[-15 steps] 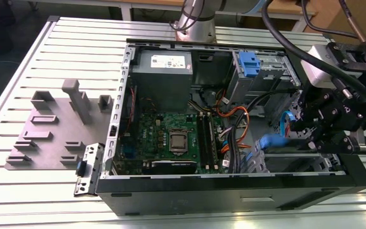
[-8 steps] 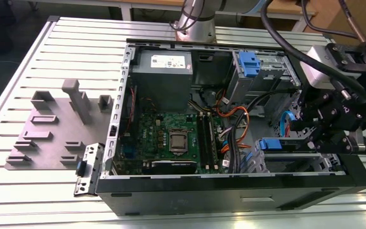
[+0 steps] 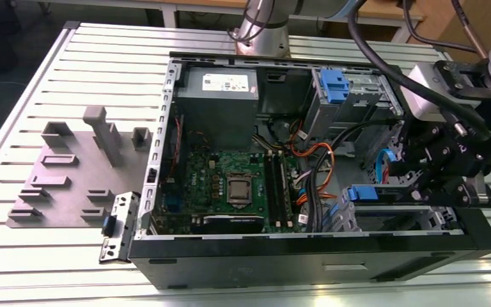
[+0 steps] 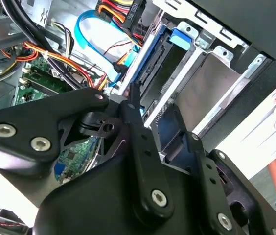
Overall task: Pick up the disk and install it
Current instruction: 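Insert the disk into the insertion slot, then insert the first disk wire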
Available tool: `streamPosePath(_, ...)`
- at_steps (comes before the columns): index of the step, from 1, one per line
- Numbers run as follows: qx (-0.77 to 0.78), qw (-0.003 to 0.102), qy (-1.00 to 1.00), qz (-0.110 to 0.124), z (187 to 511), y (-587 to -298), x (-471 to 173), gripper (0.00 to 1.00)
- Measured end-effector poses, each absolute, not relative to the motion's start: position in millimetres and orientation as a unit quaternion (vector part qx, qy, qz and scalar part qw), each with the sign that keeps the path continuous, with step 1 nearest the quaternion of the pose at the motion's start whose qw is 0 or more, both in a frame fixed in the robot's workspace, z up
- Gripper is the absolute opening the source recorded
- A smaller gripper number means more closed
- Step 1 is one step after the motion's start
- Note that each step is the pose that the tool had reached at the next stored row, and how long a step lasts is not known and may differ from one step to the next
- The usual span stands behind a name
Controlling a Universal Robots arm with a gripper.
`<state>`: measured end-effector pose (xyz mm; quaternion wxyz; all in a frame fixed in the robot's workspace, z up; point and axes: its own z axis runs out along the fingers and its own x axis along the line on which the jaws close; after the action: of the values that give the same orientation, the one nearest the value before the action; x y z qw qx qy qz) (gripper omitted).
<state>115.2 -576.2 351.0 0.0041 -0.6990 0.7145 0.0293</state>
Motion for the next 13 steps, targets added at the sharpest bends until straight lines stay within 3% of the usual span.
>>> streamPosePath(13,-0.699,0.005,0.714,0.029,347.2,-573.7,114.5,0.42)
